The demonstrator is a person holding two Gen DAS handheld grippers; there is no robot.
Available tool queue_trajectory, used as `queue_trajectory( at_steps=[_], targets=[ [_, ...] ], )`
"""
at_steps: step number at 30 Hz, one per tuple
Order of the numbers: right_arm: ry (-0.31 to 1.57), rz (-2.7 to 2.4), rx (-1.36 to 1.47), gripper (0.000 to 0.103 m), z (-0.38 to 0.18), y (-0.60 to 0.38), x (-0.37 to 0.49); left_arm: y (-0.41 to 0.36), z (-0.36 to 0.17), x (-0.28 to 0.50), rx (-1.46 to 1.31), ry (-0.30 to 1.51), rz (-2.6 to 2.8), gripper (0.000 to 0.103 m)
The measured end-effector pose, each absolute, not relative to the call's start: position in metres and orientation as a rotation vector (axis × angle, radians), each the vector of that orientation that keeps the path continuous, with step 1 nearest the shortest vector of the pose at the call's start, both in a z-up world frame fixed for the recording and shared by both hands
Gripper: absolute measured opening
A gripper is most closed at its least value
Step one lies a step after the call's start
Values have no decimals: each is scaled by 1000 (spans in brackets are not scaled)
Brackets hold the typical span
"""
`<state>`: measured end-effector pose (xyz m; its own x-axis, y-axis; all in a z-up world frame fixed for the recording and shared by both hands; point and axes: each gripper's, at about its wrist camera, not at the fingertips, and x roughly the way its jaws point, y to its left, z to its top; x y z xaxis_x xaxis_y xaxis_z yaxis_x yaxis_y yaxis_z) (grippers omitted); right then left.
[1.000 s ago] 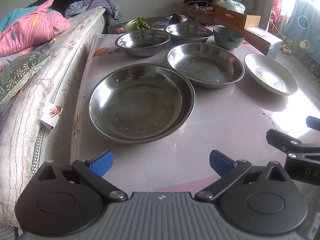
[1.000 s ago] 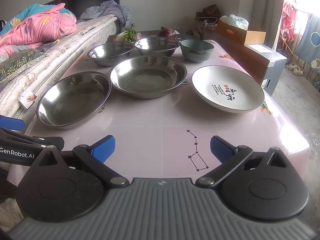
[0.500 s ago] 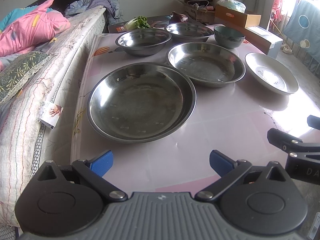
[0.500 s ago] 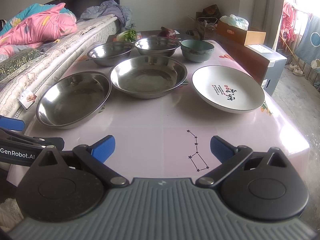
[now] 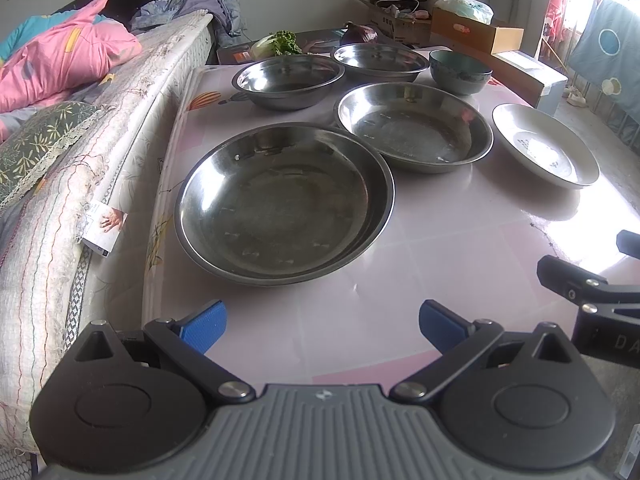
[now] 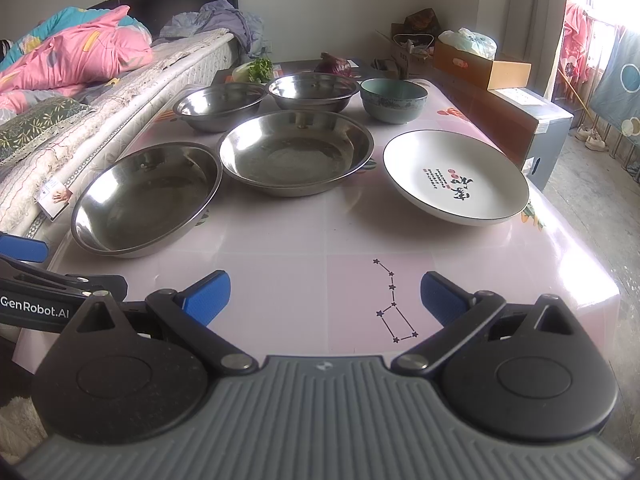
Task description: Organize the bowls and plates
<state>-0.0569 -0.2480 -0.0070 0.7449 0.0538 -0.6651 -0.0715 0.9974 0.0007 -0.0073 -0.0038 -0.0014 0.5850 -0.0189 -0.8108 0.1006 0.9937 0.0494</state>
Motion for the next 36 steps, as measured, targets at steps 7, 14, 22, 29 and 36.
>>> queue_trajectory(
  at_steps=[7, 14, 22, 29, 36],
  targets=[
    [732, 64, -27, 102, -8, -248, -55, -3, -6, -6, 96, 956, -66, 103],
    [727, 64, -5, 102, -7, -252, -46, 3, -3, 2, 86, 950, -58, 103],
    [717, -8, -71, 102, -1, -249, -26, 20, 6, 21, 75, 904, -24, 103],
    [693, 12, -75, 102, 8, -248, -2, 38, 19, 47, 68, 857, -3, 103],
    [666, 70, -66, 102, 20, -234, 27, 53, 22, 73, 57, 847, 22, 103]
  ],
)
